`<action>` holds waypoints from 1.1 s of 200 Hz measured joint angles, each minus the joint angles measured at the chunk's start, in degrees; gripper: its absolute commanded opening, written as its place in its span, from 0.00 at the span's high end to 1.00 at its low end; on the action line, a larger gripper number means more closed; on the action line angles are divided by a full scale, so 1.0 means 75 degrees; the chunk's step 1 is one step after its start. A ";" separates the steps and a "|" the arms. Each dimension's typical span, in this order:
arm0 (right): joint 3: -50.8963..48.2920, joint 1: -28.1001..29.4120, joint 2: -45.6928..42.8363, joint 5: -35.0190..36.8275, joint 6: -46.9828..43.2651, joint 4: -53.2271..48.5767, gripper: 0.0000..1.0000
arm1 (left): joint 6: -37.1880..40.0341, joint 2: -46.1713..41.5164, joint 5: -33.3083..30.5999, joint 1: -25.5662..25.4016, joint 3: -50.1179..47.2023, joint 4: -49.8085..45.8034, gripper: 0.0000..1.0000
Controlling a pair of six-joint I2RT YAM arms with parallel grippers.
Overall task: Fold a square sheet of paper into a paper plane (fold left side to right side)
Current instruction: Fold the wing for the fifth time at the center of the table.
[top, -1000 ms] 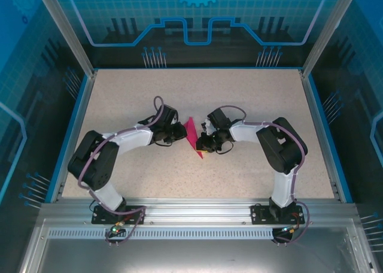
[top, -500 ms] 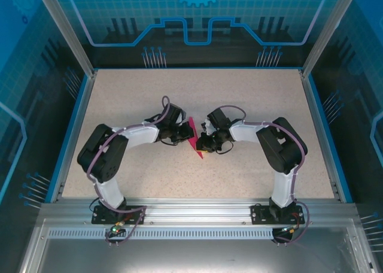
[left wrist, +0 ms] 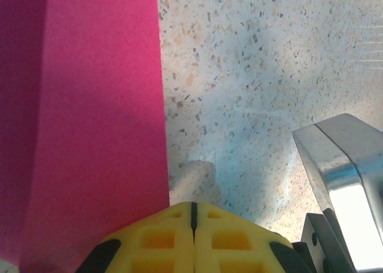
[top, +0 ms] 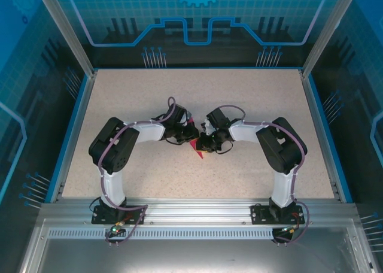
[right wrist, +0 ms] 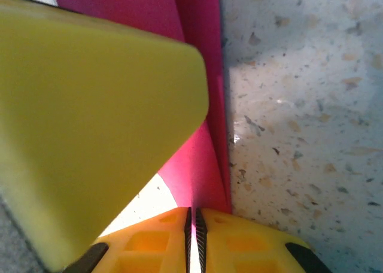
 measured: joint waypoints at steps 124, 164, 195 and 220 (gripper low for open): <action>0.0064 0.0058 0.0000 0.0181 -0.0087 -0.0175 0.86 | 0.1017 0.0664 -0.0224 0.0047 0.1072 -0.1440 0.93; 0.0041 0.0061 0.0000 0.0172 -0.0087 -0.0152 0.86 | 0.1294 0.0915 0.0073 0.0169 0.1562 -0.2098 0.93; -0.0087 0.0061 -0.0052 0.0137 -0.0090 0.0017 0.86 | 0.1396 0.0959 0.0192 0.0213 0.1612 -0.2171 0.93; -0.0251 0.0061 -0.0143 0.0096 -0.0140 0.0195 0.85 | 0.1399 0.0965 0.0227 0.0221 0.1612 -0.2168 0.93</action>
